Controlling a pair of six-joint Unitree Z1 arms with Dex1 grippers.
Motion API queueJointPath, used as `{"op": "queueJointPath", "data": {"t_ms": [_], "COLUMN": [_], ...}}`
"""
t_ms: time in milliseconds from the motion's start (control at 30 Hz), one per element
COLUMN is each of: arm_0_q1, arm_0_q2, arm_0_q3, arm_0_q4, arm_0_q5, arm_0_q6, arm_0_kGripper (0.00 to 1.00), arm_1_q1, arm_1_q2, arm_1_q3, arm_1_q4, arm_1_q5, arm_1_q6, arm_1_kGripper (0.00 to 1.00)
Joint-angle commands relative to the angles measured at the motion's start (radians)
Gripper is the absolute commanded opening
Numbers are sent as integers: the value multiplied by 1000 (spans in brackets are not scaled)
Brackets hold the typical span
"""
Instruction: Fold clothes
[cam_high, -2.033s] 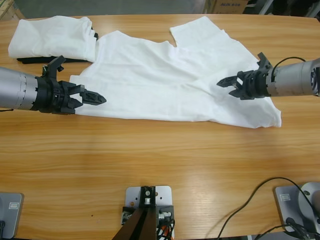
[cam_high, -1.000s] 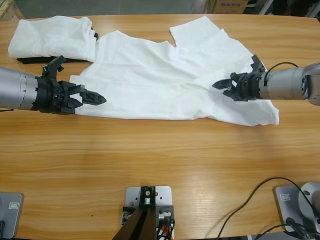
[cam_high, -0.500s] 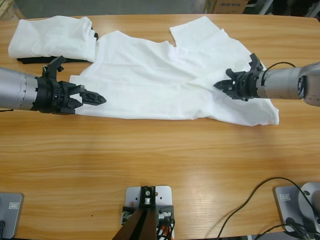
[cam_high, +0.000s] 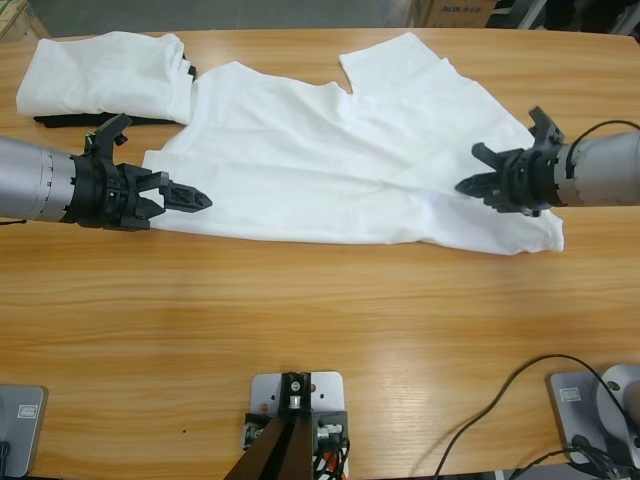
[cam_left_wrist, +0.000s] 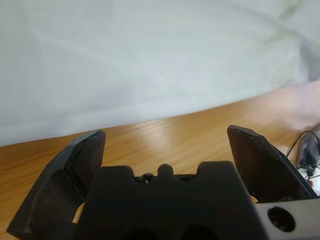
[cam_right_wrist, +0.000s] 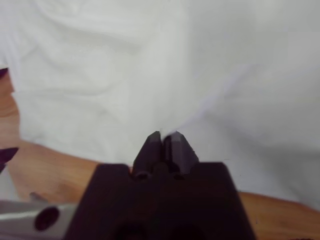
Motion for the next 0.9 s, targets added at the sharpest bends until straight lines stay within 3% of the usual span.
{"op": "queueJointPath", "data": {"t_ms": [33,433,467,500,533,567,700,800,867,900], "arm_0_q1": [-11,-11,-11,-11,-11,-11,-16,-22,-28,-31], "arm_0_q2": [9,7,8,10,11,11,13,16,19,22], "arm_0_q3": [54,82,82,79,79,78,75,77,77,77], "arm_0_q4": [13,9,8,7,4,2,-1,-1,-4,-8], "arm_0_q5": [13,15,15,14,13,13,13,13,13,13], "arm_0_q6": [2,1,1,1,1,1,1,1,1,1], "arm_0_kGripper": [957,959,959,959,959,959,959,959,959,959], "arm_1_q1": [186,213,213,213,214,218,231,234,234,234], "arm_1_q2": [105,200,192,186,172,153,66,-102,-211,-236], "arm_1_q3": [-72,-111,-111,-111,-112,-112,-121,-197,-214,-200], "arm_1_q4": [-18,23,18,2,-9,-13,-1,263,421,426], "arm_1_q5": [-14,-22,-24,-23,-28,-39,-55,-166,-261,-263], "arm_1_q6": [139,185,187,185,178,158,40,-16,45,76], "arm_1_kGripper": [0,0,132,621,926,998,1000,984,850,844]}}
